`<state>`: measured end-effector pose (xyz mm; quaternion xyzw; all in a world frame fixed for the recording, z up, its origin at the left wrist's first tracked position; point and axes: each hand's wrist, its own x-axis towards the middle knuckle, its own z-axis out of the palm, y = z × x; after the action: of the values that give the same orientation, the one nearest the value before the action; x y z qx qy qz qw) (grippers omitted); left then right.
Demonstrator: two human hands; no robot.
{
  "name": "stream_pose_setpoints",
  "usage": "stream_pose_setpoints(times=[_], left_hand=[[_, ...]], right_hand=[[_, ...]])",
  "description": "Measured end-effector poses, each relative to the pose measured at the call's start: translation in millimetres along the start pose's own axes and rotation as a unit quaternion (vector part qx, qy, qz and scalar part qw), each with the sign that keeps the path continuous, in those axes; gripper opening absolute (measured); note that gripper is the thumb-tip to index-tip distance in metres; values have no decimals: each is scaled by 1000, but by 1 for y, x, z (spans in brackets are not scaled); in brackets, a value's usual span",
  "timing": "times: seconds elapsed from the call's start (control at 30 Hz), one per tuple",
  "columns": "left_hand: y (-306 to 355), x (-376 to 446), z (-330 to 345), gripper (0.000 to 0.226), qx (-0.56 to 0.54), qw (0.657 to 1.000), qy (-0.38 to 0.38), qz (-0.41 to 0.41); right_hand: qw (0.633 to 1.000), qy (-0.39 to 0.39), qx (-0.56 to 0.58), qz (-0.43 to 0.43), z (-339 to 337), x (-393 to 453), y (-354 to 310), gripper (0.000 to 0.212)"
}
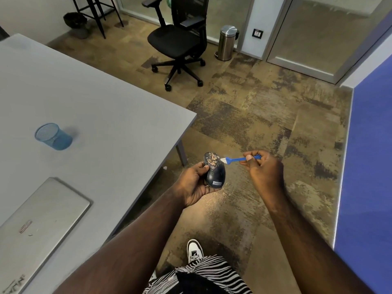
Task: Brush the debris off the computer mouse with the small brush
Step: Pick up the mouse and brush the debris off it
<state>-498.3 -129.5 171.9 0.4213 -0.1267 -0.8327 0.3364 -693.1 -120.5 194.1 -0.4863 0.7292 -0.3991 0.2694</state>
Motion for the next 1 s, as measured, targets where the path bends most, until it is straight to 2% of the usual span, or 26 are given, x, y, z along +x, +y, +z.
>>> stream_pose_setpoints(times=[0.1,0.2,0.27,0.33,0.47,0.6,0.67,0.73,0.83,1.0], left_hand=[[-1,-1,0,37,1,1000,-5,-5],[0,-3,2,33,1,1000,-9,0],[1,-4,2,31,-9,1000,-9,2],[2,-5,3,32,-21,1000,-14,5],[5,-10,5,33,-25,999,-24,1],[5,-11,8,37,-33,999,-17,-9],[5,-10,10,39,-30,999,-12,-8],[4,-9,12,41,-27,1000,-8,-8],[3,-9,16,42,-19,1000,-9,-14],[1,-10,20,40,-32,999,-8,-37]], right_hand=[[999,32,-22,11,-3,3,1,13],[1000,2,9,-4,-3,2,1,11],[999,-8,-45,-14,-3,2,2,12],[997,12,-70,11,-7,4,1,12],[998,-1,71,1,-19,-2,-9,22],[979,-46,191,-47,-27,-23,-23,25],[976,-98,187,-63,-25,-35,-25,23],[980,-130,133,-77,-19,-42,-22,18],[991,-94,63,-78,-11,-39,-13,14],[999,9,45,-22,-12,-12,-11,17]])
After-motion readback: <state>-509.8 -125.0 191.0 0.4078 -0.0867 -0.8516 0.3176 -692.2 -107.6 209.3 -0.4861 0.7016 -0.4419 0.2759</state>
